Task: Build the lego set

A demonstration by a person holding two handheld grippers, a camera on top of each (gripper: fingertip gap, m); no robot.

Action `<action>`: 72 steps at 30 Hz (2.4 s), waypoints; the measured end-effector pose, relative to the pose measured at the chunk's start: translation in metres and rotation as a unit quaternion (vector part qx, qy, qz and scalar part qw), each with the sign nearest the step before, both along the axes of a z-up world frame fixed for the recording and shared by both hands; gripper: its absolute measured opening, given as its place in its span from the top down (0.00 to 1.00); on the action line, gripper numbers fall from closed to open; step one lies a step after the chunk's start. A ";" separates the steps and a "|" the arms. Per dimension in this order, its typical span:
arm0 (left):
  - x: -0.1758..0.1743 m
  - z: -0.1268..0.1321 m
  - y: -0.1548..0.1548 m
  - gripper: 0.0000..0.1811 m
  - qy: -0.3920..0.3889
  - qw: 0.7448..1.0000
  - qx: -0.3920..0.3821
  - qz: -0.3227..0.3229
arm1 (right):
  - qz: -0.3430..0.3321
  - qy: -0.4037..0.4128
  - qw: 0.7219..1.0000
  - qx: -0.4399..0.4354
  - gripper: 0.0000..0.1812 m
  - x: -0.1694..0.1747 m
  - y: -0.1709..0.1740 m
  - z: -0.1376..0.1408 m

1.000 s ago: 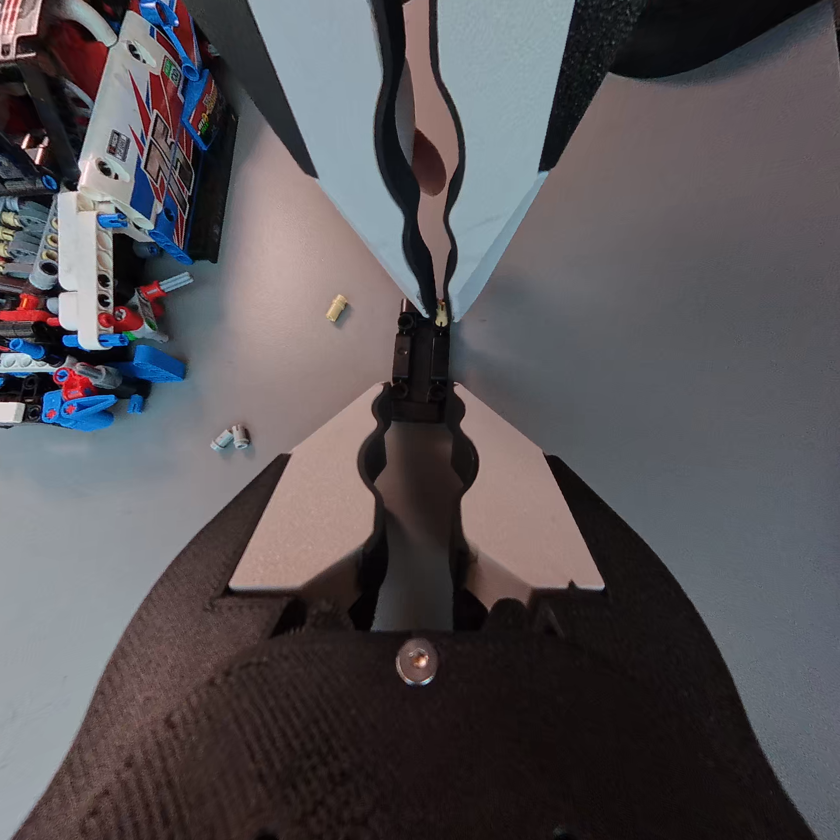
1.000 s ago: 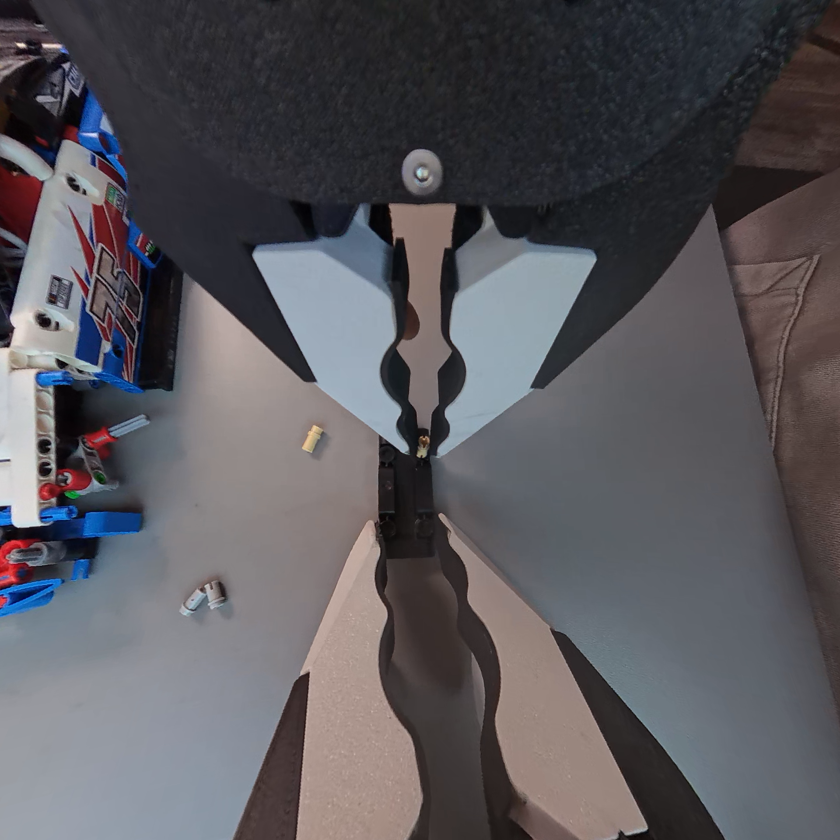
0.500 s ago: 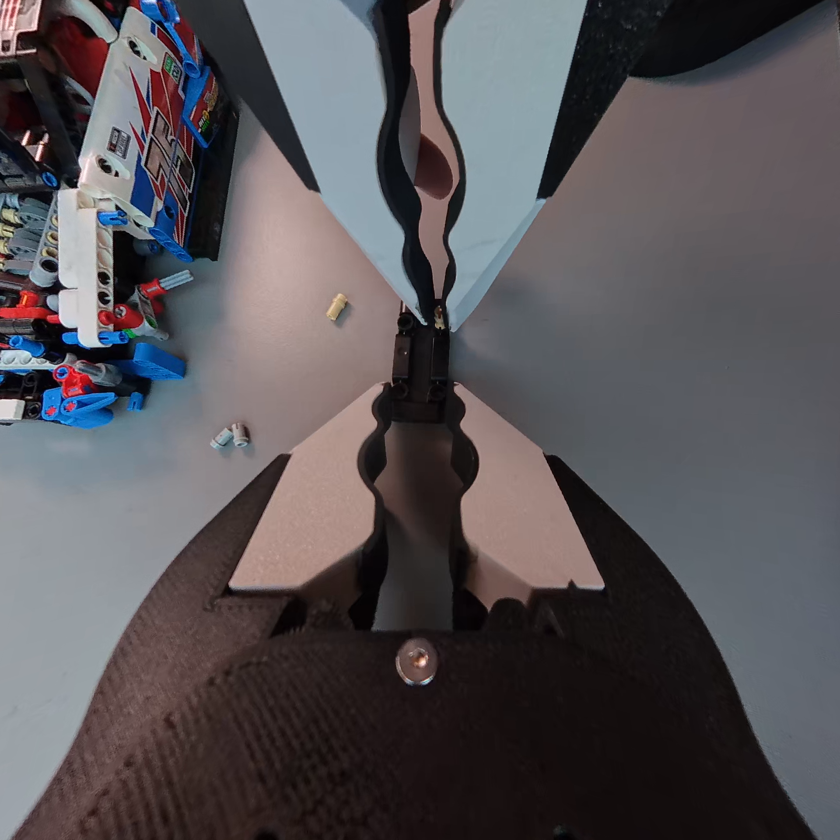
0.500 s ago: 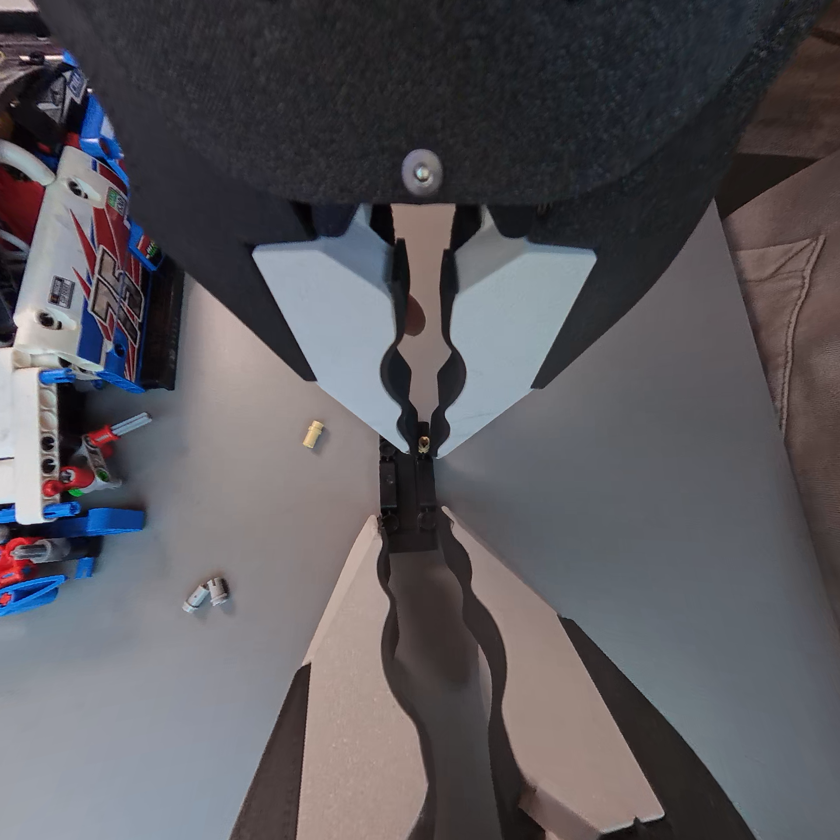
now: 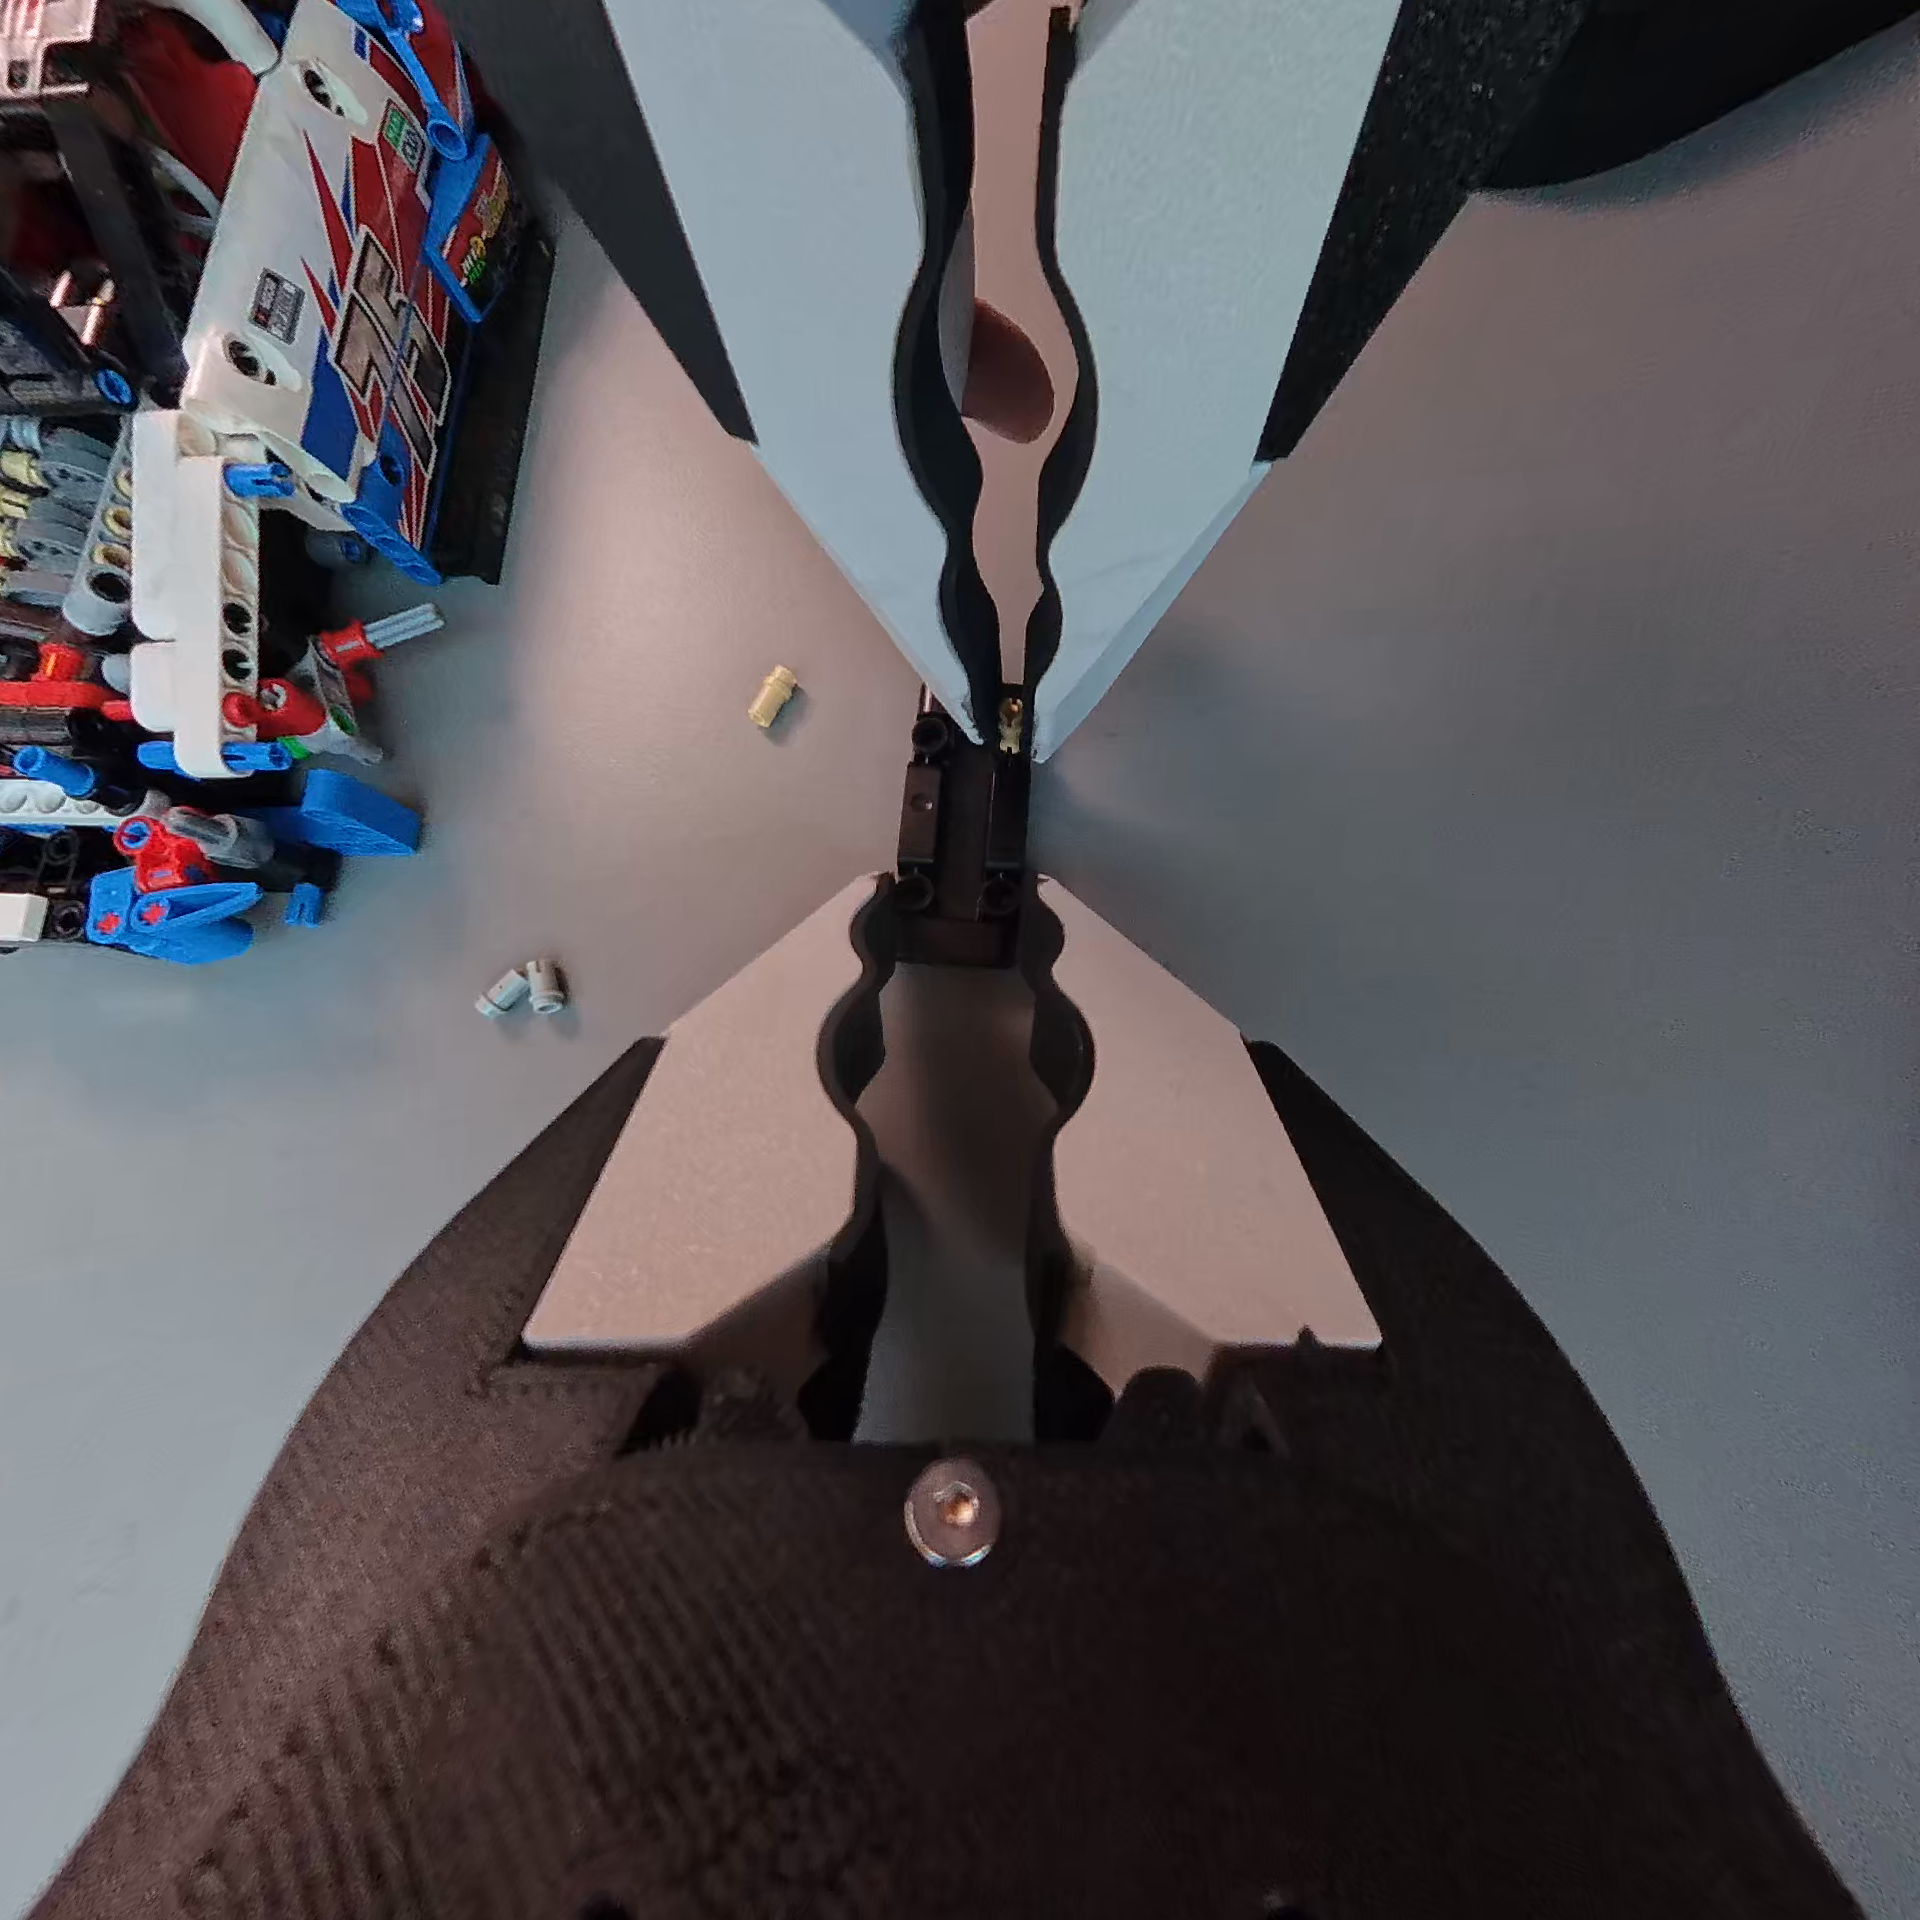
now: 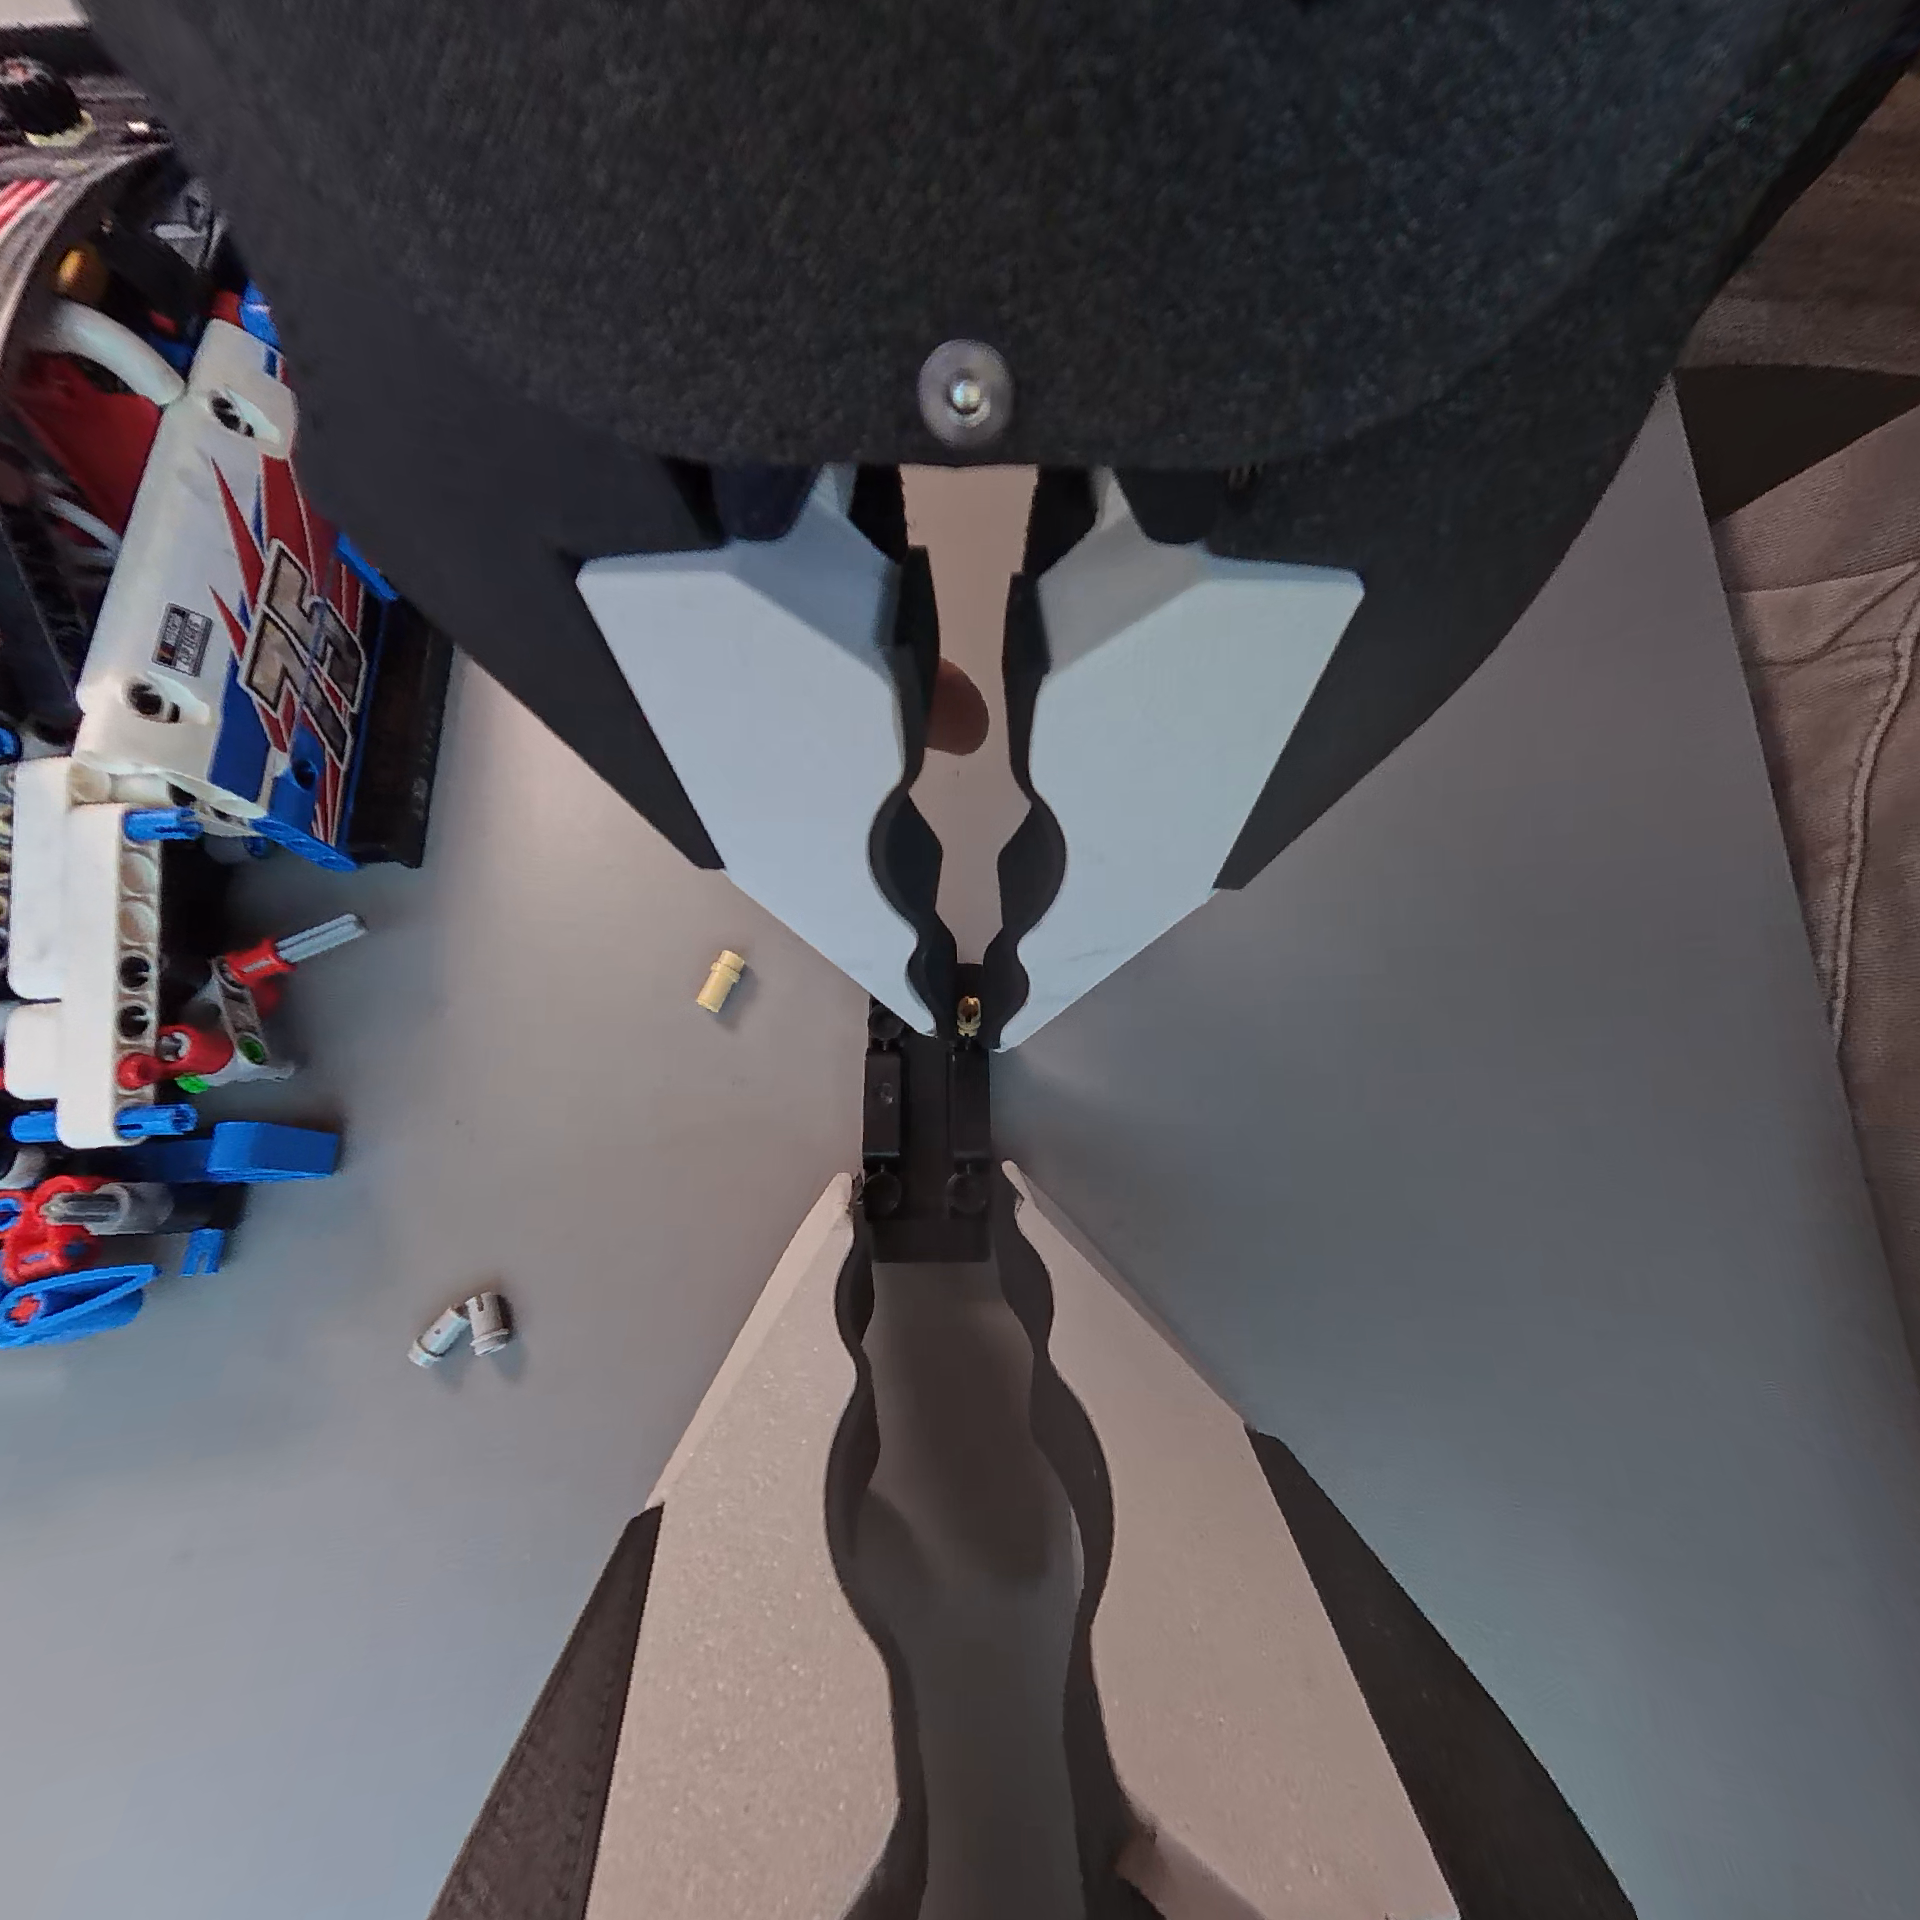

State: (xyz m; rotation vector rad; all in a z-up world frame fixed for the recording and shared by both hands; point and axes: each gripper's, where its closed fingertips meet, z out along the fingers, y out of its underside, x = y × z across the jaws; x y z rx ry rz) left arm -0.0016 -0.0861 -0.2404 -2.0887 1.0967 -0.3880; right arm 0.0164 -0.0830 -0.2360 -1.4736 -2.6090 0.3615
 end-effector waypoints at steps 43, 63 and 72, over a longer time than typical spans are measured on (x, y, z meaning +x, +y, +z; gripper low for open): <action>-0.001 0.000 0.001 0.88 -0.008 1.000 0.000 0.004 | -0.090 0.158 0.980 -0.076 1.00 -0.010 0.009 0.012; -0.004 0.063 0.008 0.88 -0.311 0.945 -0.093 0.043 | -0.016 0.295 0.955 -0.009 0.99 -0.031 0.005 0.051; 0.003 0.106 -0.009 0.99 -0.478 0.863 -0.162 -0.026 | 0.020 0.393 0.919 0.001 0.99 -0.026 -0.019 0.098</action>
